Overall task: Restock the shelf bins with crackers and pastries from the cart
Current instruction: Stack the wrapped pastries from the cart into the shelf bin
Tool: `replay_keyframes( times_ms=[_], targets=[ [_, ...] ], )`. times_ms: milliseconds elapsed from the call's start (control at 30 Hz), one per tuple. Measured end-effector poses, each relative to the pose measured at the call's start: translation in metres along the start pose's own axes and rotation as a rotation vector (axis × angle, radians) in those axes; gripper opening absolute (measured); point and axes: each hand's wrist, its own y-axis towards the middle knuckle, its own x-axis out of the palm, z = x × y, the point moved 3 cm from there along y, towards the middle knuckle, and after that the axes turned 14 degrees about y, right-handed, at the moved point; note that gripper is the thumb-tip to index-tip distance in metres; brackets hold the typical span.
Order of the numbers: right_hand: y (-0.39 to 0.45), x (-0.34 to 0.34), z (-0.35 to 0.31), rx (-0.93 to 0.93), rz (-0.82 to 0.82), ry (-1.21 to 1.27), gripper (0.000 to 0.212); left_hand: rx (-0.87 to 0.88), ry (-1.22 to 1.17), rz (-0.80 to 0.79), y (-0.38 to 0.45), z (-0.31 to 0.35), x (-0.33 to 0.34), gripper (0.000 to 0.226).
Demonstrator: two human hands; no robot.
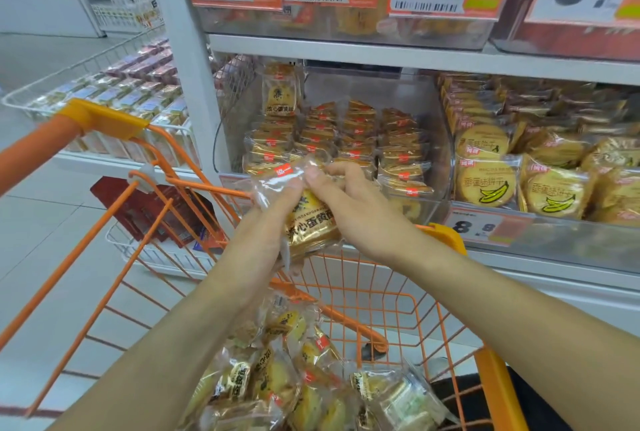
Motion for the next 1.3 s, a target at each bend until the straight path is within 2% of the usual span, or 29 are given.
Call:
replay_keyframes(
  times_ms=[67, 167, 200, 267, 333, 400, 467, 500, 533, 600, 667, 700, 767, 800, 833, 900, 933, 1033, 1067, 1200, 1300],
  targets=[
    [0.003, 0.006, 0.001, 0.025, -0.066, 0.106, 0.080, 0.159, 0.061, 0.072, -0.008, -0.003, -0.006, 0.059],
    [0.003, 0.004, -0.004, 0.053, -0.282, 0.486, 0.051, 0.350, 0.152, 0.172, -0.035, 0.005, -0.007, 0.060],
    [0.001, 0.000, -0.009, 0.049, -0.350, 0.554, 0.052, 0.413, 0.186, 0.191, -0.039, 0.015, -0.006, 0.056],
    [-0.005, -0.006, -0.017, 0.014, -0.484, 0.596, 0.061, 0.496, 0.232, 0.214, -0.046, 0.025, -0.007, 0.049],
    [-0.005, -0.008, -0.018, -0.052, -0.521, 0.478, 0.069, 0.542, 0.279, 0.199, -0.038, 0.027, -0.010, 0.051],
    [0.001, -0.008, -0.012, -0.095, -0.437, 0.216, 0.091, 0.592, 0.342, 0.141, -0.033, 0.031, -0.012, 0.057],
    [0.005, -0.009, -0.007, -0.111, -0.332, 0.025, 0.116, 0.661, 0.434, 0.103, -0.026, 0.035, -0.013, 0.043],
    [0.006, -0.009, -0.007, -0.137, -0.279, -0.003, 0.117, 0.707, 0.497, 0.092, -0.023, 0.039, -0.014, 0.035],
    [0.009, -0.010, -0.007, -0.172, -0.230, 0.009, 0.111, 0.743, 0.544, 0.098, -0.020, 0.041, -0.015, 0.037],
    [0.018, -0.009, -0.006, -0.220, -0.168, 0.057, 0.099, 0.760, 0.622, 0.130, -0.008, 0.037, -0.022, 0.065],
    [0.029, -0.009, -0.005, -0.260, -0.119, 0.057, 0.099, 0.665, 0.606, 0.136, 0.005, 0.030, -0.031, 0.085],
    [0.035, -0.012, -0.004, -0.271, -0.077, 0.046, 0.100, 0.611, 0.556, 0.174, 0.010, 0.024, -0.036, 0.082],
    [0.047, -0.020, -0.007, -0.249, 0.054, 0.028, 0.099, 0.558, 0.579, 0.317, 0.010, 0.019, -0.042, 0.057],
    [0.054, -0.026, -0.008, -0.228, 0.128, 0.046, 0.099, 0.539, 0.697, 0.366, 0.011, 0.018, -0.043, 0.047],
    [0.063, -0.032, -0.009, -0.202, 0.197, 0.077, 0.100, 0.515, 0.853, 0.383, 0.015, 0.014, -0.043, 0.046],
    [0.083, -0.037, -0.014, -0.153, 0.291, 0.132, 0.100, 0.438, 1.196, 0.314, 0.023, 0.000, -0.041, 0.063],
    [0.096, -0.036, -0.015, -0.130, 0.319, 0.128, 0.093, 0.393, 1.332, 0.262, 0.027, -0.008, -0.039, 0.070],
    [0.132, -0.024, -0.014, -0.036, 0.312, 0.057, 0.049, 0.357, 1.455, 0.229, 0.027, -0.014, -0.032, 0.078],
    [0.144, -0.017, -0.014, -0.011, 0.315, 0.037, 0.047, 0.374, 1.459, 0.244, 0.026, -0.013, -0.030, 0.080],
    [0.190, 0.012, -0.017, 0.010, 0.365, -0.023, 0.083, 0.359, 1.513, 0.265, 0.026, -0.011, -0.029, 0.087],
    [0.211, 0.022, -0.017, -0.006, 0.387, -0.023, 0.096, 0.352, 1.489, 0.262, 0.026, -0.011, -0.028, 0.087]
  ],
)
